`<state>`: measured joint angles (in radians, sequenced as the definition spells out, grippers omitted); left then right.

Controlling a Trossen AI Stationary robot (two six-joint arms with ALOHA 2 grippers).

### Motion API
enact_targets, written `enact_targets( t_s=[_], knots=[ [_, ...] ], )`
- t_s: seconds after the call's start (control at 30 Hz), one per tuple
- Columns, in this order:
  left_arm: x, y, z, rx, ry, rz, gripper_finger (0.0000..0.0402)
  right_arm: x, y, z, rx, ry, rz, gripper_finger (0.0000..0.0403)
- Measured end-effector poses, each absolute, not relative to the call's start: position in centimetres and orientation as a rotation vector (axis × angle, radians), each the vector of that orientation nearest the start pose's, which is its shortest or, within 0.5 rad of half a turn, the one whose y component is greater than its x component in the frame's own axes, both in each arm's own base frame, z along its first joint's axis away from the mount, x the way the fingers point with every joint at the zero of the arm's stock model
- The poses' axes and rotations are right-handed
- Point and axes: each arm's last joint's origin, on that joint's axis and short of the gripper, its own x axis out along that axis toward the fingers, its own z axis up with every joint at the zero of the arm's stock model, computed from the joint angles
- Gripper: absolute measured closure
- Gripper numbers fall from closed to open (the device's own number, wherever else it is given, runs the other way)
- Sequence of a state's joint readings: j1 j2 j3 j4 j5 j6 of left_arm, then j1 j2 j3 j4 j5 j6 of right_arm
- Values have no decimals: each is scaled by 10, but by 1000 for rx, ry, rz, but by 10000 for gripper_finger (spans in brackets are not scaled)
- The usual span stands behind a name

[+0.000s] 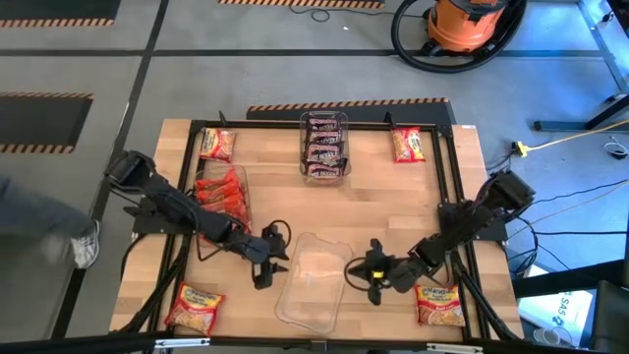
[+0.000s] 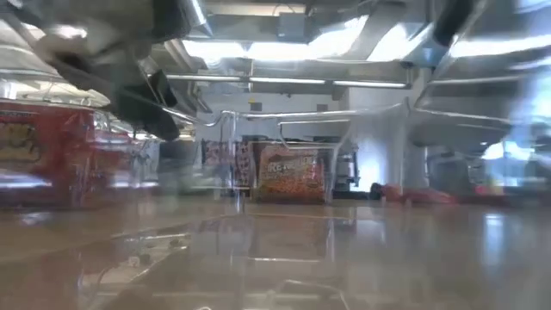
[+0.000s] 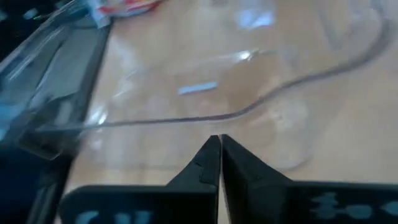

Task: Sort Maruchan noodles
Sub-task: Adjust the bottom transparent bin, then put the red noodle pack into the bottom transparent bin

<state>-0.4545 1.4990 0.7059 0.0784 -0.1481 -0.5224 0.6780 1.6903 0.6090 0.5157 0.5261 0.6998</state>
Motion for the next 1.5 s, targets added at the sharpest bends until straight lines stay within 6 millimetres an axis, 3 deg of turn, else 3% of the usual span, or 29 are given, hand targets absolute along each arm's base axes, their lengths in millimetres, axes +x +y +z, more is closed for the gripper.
enact_targets(
  t_s=[0.3, 0.53, 0.77, 0.97, 1.2, 1.5],
  knots=[
    [274, -128, 156, -296, 697, -114, 247, 255, 144, 123, 309, 505, -188, 402],
    [281, -112, 155, -277, 664, 8, 247, 261, 118, 118, 265, 558, -326, 402],
    [285, -89, 153, -249, 674, 125, 247, 259, 110, 118, 260, 571, -396, 402],
    [287, -83, 152, -226, 673, 161, 247, 253, 107, 113, 271, 645, -433, 402],
    [276, -77, 181, -216, 622, 151, 247, 239, 100, 127, 206, 702, -475, 402],
    [255, -44, 239, -54, 424, 250, 247, 216, 83, 150, 10, 663, -668, 402]
  ],
)
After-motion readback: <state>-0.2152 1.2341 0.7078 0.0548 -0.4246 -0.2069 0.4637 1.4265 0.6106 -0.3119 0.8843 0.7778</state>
